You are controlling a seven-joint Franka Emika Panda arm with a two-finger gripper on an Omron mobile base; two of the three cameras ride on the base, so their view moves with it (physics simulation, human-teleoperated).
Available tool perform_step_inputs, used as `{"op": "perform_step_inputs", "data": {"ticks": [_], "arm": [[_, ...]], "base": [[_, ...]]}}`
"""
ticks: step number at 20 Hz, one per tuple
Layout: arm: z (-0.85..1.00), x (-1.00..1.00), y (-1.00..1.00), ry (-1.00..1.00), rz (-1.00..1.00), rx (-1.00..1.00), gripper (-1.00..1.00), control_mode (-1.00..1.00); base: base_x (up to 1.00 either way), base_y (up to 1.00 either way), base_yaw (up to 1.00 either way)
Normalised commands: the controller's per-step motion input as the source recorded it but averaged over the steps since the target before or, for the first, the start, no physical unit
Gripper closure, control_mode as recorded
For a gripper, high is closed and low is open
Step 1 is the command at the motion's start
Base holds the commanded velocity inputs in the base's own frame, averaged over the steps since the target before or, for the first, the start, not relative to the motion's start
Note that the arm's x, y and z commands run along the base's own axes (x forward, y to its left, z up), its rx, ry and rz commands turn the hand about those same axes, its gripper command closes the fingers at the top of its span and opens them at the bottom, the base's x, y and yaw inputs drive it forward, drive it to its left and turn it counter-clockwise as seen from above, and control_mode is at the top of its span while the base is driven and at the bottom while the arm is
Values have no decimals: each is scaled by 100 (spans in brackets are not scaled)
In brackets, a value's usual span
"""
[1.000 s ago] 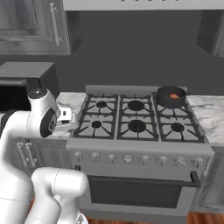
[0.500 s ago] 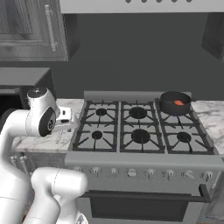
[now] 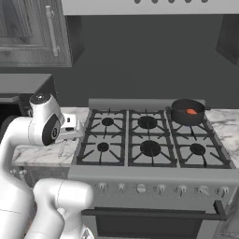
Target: Put the bell pepper and sweet potato in the pot. Retrieve the spatula and lightly stir the vegetables in the pot.
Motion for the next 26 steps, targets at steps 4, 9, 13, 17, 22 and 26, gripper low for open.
{"op": "perform_step_inputs", "data": {"ticks": [4, 9, 13, 17, 22, 26], "arm": [[0, 0, 0, 0, 0, 0, -100, 100], [-10, 2, 20, 0, 16, 0, -100, -100], [-23, 0, 62, -1, 30, 0, -100, -100], [-5, 37, 19, 0, 10, 0, -100, -100], [-22, 93, 71, 0, -18, 0, -100, -100], [-45, 83, 77, 8, -26, 0, -100, -100]], "base": [[0, 0, 0], [0, 0, 0], [0, 0, 0], [0, 0, 0], [0, 0, 0], [0, 0, 0]]}}
